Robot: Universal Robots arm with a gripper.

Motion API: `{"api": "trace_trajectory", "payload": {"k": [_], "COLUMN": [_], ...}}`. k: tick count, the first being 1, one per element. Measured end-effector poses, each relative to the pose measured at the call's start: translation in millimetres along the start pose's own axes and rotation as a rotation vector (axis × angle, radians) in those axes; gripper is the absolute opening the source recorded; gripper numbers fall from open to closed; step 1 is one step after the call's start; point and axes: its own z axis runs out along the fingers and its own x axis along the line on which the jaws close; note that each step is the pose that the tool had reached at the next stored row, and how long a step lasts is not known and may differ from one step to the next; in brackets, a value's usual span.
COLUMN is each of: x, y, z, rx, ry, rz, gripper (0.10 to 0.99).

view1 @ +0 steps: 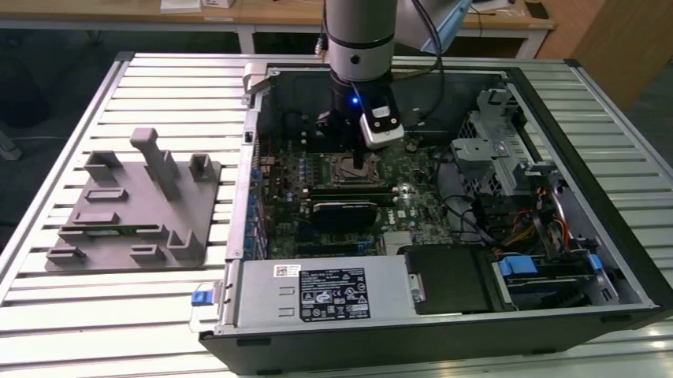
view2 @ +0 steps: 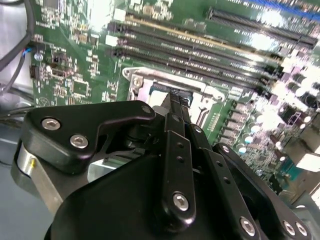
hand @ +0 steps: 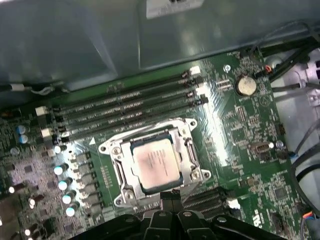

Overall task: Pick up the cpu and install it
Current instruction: 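Install the second cpu locking lever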

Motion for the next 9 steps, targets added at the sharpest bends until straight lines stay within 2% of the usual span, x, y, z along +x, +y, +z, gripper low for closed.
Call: {"api": "trace_trajectory", "payload": {"k": [6,9], "x": [-3.4,-3.6], "y": [-11.2,-13.2], "z": [0.3,1.4], "rx": [0.0,-0.001], "ry": [0.0,0.0003], "rz": [-0.001,-0.012], "gripper": [0.106,0.106]}}
